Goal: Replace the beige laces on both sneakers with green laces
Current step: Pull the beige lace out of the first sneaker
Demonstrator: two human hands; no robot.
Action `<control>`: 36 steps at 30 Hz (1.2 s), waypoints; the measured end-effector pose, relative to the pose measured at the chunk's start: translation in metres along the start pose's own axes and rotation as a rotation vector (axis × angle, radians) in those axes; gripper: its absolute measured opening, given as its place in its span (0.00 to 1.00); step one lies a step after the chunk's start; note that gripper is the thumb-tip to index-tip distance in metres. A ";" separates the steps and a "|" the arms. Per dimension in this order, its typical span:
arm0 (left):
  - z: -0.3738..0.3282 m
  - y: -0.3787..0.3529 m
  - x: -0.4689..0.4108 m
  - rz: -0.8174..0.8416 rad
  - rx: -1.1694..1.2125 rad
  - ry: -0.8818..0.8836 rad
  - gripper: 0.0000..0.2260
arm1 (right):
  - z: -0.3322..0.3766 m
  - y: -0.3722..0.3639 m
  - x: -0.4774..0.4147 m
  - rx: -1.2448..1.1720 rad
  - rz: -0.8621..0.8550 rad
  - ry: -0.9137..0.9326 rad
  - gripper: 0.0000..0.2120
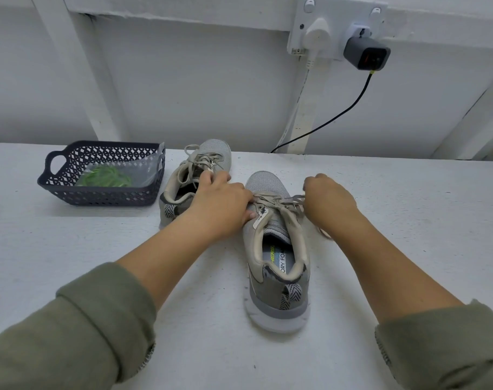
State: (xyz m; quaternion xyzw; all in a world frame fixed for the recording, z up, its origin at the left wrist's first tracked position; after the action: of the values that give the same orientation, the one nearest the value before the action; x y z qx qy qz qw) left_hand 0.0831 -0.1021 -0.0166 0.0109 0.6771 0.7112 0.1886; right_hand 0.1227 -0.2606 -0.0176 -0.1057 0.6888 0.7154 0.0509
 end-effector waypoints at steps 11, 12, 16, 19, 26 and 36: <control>-0.024 0.005 -0.026 -0.085 0.193 -0.144 0.10 | 0.035 -0.006 0.005 -0.186 0.077 0.343 0.17; -0.024 0.004 -0.028 -0.070 0.202 -0.147 0.10 | 0.035 -0.007 0.006 -0.173 0.083 0.345 0.18; -0.025 -0.002 -0.032 -0.007 0.250 -0.142 0.10 | 0.035 -0.009 0.009 -0.175 0.141 0.333 0.21; -0.026 -0.004 -0.034 0.015 0.270 -0.152 0.10 | 0.034 -0.010 0.010 -0.174 0.150 0.330 0.22; -0.023 -0.009 -0.038 0.119 0.333 -0.181 0.10 | 0.033 -0.010 0.010 -0.146 0.112 0.354 0.22; 0.014 0.013 -0.028 -0.257 -0.047 0.148 0.10 | 0.030 -0.010 0.012 -0.124 0.064 0.361 0.23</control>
State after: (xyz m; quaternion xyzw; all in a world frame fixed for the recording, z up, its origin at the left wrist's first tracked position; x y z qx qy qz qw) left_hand 0.1095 -0.0964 0.0042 -0.1328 0.6679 0.6959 0.2279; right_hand 0.1109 -0.2309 -0.0293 -0.2133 0.6443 0.7272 -0.1026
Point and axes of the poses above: each hand's wrist, its own x-axis away from the middle knuckle, its own y-axis out of the back of the hand, z = x × y, the point moved 10 cm from there along -x, towards the middle knuckle, and after that the axes turned 11 degrees about -z, right-handed, at the moved point
